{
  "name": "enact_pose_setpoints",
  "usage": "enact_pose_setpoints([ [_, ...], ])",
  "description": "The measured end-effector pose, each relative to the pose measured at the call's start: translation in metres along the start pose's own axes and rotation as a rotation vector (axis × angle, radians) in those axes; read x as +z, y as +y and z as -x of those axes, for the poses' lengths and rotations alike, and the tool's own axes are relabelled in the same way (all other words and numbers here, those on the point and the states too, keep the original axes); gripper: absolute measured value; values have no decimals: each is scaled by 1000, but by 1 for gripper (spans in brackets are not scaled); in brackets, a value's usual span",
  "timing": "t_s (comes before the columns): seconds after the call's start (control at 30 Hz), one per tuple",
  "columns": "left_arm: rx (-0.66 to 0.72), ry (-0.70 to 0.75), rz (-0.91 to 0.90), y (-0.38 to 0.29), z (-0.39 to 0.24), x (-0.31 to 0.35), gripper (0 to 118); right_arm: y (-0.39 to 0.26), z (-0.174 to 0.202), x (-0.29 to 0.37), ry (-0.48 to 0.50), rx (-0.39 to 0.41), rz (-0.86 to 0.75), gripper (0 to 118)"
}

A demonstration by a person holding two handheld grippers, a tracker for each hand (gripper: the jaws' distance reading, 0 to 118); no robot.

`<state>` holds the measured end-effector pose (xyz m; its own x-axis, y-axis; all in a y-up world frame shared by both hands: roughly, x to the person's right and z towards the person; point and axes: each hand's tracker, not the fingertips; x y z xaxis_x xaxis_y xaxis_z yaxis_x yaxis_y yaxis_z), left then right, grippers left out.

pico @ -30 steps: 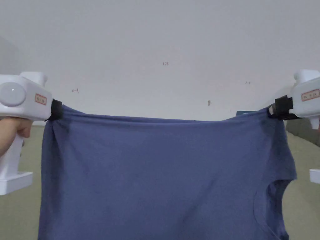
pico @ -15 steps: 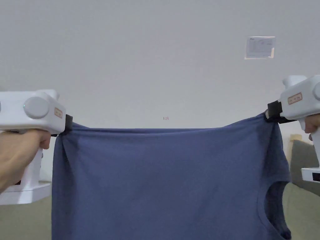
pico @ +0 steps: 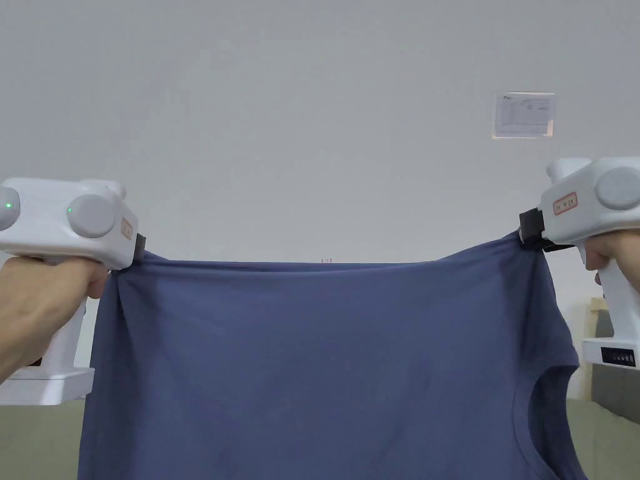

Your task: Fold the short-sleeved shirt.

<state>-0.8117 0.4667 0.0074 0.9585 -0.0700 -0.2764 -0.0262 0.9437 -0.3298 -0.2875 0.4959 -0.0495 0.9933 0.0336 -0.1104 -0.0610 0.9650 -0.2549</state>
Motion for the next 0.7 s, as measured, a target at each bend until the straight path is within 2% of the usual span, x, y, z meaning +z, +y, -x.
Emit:
enact_pose_setpoints([
  [0.27, -22, 58, -62, 34, -20, -58, 4, 33, 6, -66, -63, -1, -82, 4],
  [0.4, -8, 59, -87, 43, -27, -86, 4, 49, 8, -95, -61, -17, -97, 4],
  [0.47, -51, 81, -101, 41, -30, -101, 4, 53, 12, -109, -68, -17, -109, 4],
  [0.57, -39, 85, -96, 35, -32, -127, 4, 49, 18, -131, -73, 15, -109, 4],
  [0.6, -37, 88, -87, 33, -33, -137, 4, 51, 14, -116, -75, 18, -108, 4],
  [0.7, -28, 91, -78, 16, -38, -164, 4, 44, 7, -135, -62, 7, -116, 4],
])
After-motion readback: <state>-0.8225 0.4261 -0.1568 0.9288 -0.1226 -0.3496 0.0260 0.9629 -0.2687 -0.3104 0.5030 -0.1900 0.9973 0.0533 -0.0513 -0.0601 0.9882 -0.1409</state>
